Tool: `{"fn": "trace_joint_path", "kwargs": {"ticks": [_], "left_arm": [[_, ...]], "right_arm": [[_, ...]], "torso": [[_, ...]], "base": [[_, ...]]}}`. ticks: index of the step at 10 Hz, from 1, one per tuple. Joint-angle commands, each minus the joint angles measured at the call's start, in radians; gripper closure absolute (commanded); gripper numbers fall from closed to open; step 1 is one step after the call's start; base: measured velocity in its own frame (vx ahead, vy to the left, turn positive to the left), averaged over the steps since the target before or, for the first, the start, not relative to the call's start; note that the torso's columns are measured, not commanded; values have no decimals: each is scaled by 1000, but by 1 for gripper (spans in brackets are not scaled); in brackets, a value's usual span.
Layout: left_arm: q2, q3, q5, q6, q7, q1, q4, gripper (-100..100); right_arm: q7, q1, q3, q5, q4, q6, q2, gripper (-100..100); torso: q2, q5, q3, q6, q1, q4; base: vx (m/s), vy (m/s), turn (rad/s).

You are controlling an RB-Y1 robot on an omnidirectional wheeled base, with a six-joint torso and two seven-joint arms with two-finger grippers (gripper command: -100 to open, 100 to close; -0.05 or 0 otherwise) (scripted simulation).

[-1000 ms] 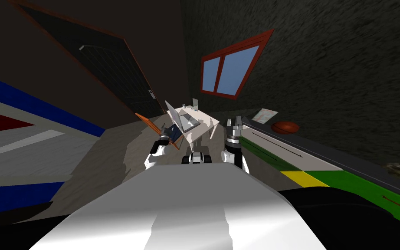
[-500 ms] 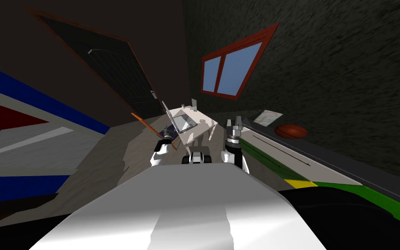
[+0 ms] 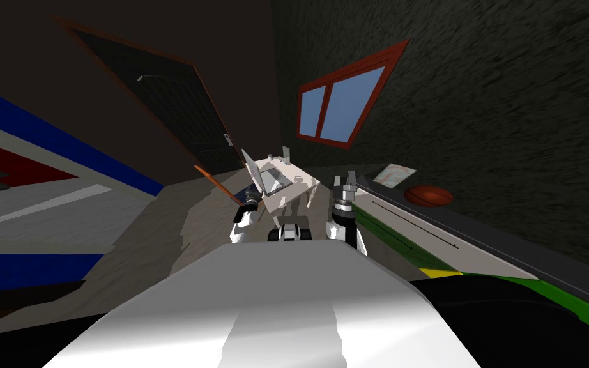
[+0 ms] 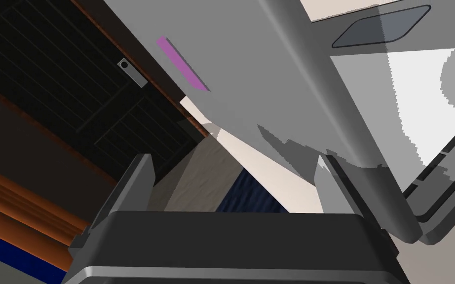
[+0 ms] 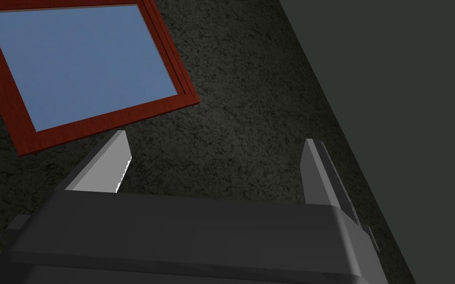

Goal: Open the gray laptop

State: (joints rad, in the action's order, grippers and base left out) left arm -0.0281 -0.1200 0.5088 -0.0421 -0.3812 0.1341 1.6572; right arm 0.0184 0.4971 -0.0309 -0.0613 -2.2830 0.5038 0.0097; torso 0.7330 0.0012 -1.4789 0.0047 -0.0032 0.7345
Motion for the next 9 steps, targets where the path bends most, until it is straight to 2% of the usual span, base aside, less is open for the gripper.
{"fn": "trace_joint_path", "kwargs": {"ticks": [1, 2, 4, 7, 8, 9], "left_arm": [[-2, 0, 0, 2, 0, 0, 0, -100], [-2, 0, 0, 1, 0, 0, 0, 100], [22, -28, -20, 71, 22, -14, 32, 100], [34, -42, -30, 136, 34, -21, 48, 100], [47, -56, -41, 174, 45, -27, 64, 100], [47, -56, -41, 180, 45, -27, 64, 100]], "right_arm": [[0, 0, 0, 0, 0, 0, 0, 0], [0, 0, 0, 0, 0, 0, 0, 0], [0, 0, 0, 0, 0, 0, 0, 0], [0, 0, 0, 0, 0, 0, 0, 0], [0, 0, 0, 0, 0, 0, 0, 0], [0, 0, 0, 0, 0, 0, 0, 0]], "torso": [[2, -1, 1, -3, 2, 1], [4, -1, 2, -4, 4, 3], [5, -2, 3, -5, 2, 4], [6, -1, 3, -5, 3, 4], [5, -1, 3, -5, 4, 4], [4, -1, 3, -5, 5, 3]], "base": [[0, 0, 0], [0, 0, 0], [24, -59, 121], [9, -60, 48], [23, -43, 113], [4, -53, 23]]}}
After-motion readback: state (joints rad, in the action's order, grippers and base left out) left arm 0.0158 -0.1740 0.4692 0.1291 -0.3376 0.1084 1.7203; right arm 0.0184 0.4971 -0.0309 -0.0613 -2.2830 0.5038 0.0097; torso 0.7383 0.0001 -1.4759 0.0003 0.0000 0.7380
